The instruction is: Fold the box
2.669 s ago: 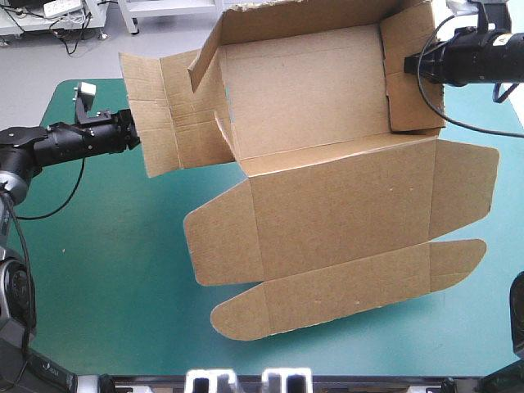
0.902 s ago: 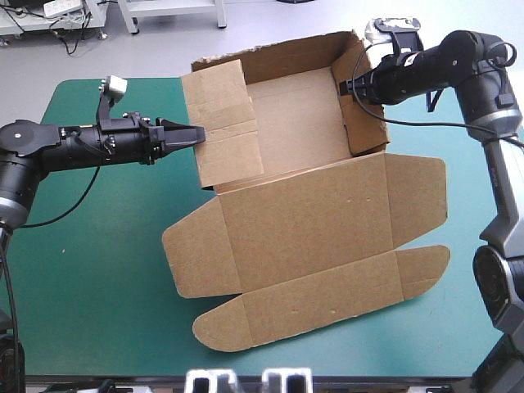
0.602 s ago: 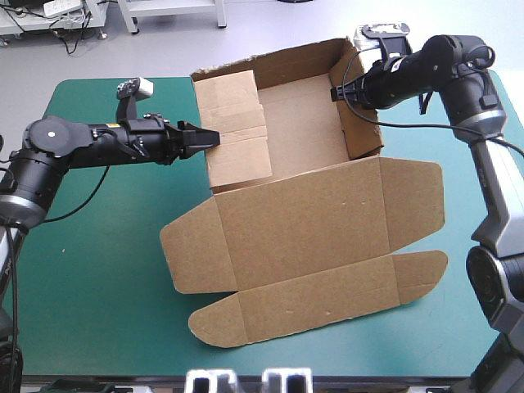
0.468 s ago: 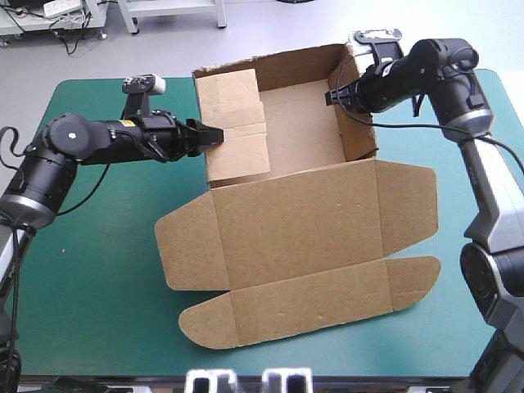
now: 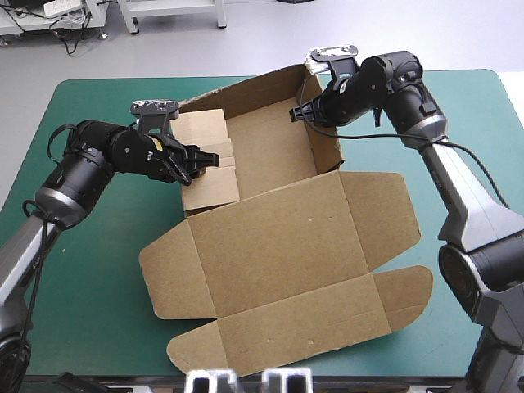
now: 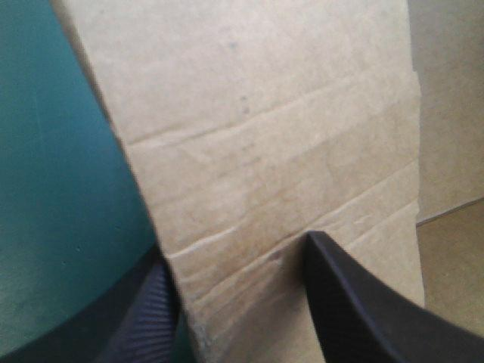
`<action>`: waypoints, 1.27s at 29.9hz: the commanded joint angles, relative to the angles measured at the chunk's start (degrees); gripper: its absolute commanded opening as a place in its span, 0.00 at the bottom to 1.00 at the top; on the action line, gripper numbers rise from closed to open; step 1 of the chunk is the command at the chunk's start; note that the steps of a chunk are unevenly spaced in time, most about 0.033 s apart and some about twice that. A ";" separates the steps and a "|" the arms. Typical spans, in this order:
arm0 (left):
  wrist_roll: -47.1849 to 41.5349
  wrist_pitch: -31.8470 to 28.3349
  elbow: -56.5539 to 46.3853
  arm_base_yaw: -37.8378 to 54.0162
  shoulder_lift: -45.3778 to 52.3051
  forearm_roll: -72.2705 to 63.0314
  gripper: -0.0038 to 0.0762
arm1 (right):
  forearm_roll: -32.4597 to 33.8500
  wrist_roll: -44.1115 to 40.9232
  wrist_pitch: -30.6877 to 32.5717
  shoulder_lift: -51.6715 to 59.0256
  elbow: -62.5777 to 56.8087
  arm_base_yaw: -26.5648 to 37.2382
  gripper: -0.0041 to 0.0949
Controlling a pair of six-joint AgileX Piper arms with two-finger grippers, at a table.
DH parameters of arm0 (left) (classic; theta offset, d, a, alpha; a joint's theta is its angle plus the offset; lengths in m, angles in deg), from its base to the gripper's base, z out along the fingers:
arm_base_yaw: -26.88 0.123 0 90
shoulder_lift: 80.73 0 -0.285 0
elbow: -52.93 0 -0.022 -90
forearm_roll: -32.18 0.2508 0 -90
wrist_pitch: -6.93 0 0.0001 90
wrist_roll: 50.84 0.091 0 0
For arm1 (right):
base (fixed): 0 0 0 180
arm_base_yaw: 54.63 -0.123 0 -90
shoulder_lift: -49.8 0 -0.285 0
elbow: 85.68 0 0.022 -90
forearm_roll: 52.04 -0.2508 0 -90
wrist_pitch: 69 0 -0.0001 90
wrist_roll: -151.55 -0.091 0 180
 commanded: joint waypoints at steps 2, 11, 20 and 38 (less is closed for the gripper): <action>-1.25 -0.53 2.13 -0.83 -0.72 -1.33 0.49 | -9.87 -1.74 -3.86 2.60 1.64 -1.35 0.02; -10.53 4.56 2.02 -0.83 -5.18 7.15 0.49 | -15.42 -1.44 -0.19 0.89 1.64 -1.03 0.02; -24.33 4.77 2.02 -0.83 -3.46 16.02 0.49 | -29.78 3.05 1.93 0.89 1.64 7.17 0.02; -11.92 -9.44 2.02 -0.83 -6.43 -2.56 0.04 | -16.85 5.68 6.45 0.54 1.64 6.30 0.02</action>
